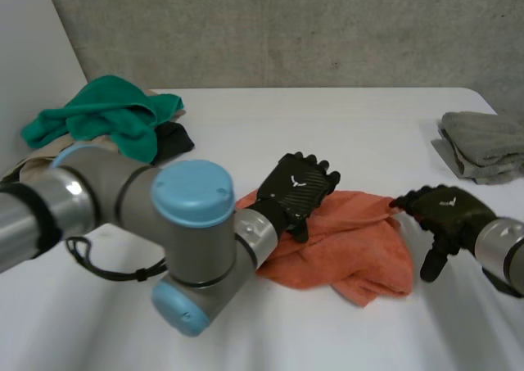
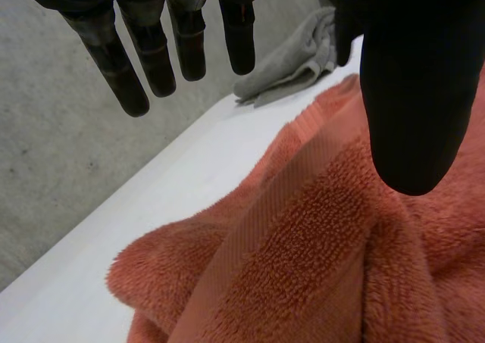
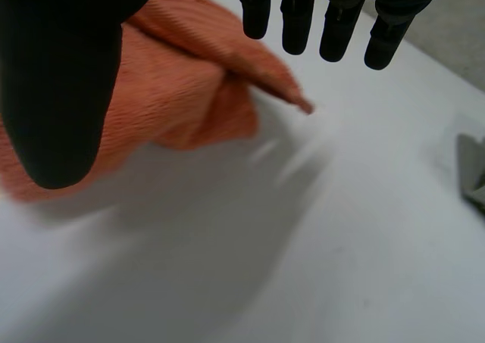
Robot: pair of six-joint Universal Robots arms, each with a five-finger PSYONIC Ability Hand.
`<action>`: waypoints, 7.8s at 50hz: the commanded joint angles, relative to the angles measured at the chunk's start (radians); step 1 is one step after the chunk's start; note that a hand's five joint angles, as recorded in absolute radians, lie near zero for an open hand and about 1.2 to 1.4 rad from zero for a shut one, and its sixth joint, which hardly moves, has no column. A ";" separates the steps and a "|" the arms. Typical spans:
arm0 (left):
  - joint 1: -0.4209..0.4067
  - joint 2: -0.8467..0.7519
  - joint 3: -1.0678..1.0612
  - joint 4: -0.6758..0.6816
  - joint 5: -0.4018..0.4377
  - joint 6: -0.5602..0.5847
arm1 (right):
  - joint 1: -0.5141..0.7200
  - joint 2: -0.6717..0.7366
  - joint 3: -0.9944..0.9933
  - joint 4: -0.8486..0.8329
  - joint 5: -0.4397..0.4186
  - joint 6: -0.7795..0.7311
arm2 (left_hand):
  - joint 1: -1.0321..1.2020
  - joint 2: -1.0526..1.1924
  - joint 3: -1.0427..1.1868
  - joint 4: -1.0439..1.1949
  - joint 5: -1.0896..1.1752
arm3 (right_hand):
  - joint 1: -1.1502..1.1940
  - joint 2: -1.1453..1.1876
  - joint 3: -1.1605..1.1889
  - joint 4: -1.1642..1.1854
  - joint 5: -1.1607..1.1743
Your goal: Fold the laundry.
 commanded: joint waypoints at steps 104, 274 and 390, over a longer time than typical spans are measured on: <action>0.160 -0.127 0.244 -0.218 0.215 0.328 | -0.009 -0.113 0.057 -0.074 -0.015 -0.243 | 0.070 0.071 0.071 0.068 0.068 | 0.074 0.091 0.087 0.083 0.073; 0.484 0.588 -0.553 -0.291 0.096 0.021 | 0.039 0.245 -0.214 -0.101 -0.002 -0.134 | 0.164 0.165 0.165 0.162 0.162 | 1.171 1.188 1.184 1.180 1.170; 0.364 0.190 -0.277 0.052 -0.199 0.140 | -0.107 0.372 -0.385 -0.055 -0.035 0.280 | 1.050 1.051 1.051 1.048 1.048 | 0.923 0.941 0.936 0.932 0.922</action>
